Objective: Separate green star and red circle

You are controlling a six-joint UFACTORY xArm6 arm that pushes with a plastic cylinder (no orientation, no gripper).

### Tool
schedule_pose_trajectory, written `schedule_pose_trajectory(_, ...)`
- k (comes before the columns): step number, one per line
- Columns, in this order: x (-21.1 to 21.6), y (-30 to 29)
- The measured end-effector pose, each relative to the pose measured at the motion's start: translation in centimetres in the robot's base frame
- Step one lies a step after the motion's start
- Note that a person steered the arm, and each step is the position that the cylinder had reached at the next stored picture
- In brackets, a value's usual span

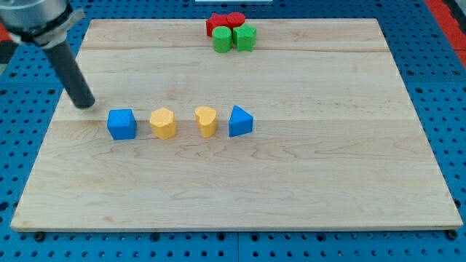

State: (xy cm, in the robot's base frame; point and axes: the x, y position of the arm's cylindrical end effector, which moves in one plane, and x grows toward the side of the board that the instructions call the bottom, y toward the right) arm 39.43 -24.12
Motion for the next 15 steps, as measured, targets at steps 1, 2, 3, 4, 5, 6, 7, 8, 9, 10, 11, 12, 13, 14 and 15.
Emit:
schedule_pose_trajectory(1,-2.8,6.7)
schedule_pose_trajectory(2,-2.9,8.3)
schedule_pose_trajectory(3,-2.9,8.6)
schedule_pose_trajectory(4,-2.9,16.1)
schedule_pose_trajectory(5,-2.5,26.8)
schedule_pose_trajectory(6,-1.6,36.4)
schedule_pose_trajectory(7,-1.6,41.9)
schedule_pose_trajectory(8,-4.0,43.5)
schedule_pose_trajectory(9,-8.3,38.5)
schedule_pose_trajectory(10,-11.7,30.7)
schedule_pose_trajectory(11,-13.8,27.6)
schedule_pose_trajectory(12,-13.8,28.9)
schedule_pose_trajectory(13,-16.0,29.1)
schedule_pose_trajectory(14,-18.3,28.2)
schedule_pose_trajectory(15,-18.7,24.6)
